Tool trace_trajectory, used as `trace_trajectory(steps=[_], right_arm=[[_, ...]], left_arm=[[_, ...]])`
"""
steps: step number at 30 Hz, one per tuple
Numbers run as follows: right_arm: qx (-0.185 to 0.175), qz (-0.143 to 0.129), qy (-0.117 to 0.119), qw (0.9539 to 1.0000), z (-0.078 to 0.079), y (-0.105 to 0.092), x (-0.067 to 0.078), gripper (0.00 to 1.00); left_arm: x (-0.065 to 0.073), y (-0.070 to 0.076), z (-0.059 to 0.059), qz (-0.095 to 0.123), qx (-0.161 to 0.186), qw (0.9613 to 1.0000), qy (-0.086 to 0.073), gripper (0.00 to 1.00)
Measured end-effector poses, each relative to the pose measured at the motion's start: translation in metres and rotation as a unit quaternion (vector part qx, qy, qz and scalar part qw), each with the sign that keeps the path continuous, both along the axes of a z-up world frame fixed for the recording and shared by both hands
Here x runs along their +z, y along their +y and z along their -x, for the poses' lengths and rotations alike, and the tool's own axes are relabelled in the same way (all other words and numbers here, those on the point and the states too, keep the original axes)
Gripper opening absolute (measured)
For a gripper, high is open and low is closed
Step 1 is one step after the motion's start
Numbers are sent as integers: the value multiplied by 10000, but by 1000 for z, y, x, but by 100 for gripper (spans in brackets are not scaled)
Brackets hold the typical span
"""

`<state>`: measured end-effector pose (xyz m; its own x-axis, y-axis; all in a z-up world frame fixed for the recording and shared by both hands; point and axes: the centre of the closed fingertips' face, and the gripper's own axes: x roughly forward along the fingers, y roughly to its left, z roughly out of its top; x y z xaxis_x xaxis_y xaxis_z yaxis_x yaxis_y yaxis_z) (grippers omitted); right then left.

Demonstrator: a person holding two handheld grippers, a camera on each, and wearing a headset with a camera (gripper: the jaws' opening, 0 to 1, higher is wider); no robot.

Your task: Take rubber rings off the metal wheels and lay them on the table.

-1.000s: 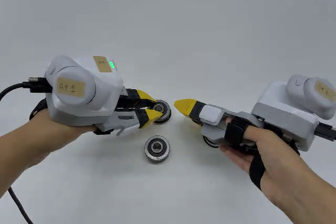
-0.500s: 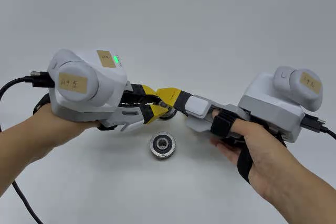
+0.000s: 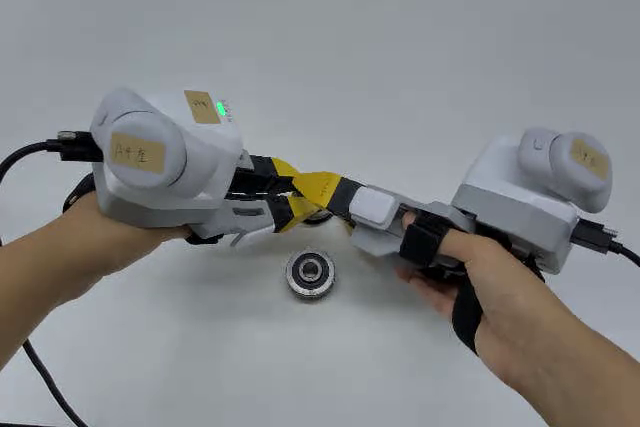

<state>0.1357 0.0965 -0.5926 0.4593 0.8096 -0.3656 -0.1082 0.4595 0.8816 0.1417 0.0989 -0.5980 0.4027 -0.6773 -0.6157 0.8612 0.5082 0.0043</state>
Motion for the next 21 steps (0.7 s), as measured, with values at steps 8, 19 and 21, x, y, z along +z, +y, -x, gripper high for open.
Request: trace_trajectory(steps=[8,19,21], right_arm=[[-61,-13,-156,9999,-2,-2,3,43],[-95,64,-152,9998,-5,-8,-2,32],[-104,75,-108,9999,-5,-9,-5,27]], left_arm=[[0,-1,0,2,6,10000,3,12],[1,-1,0,-6,4,10000,1,12],[1,-1,0,-5,6,10000,1,12]])
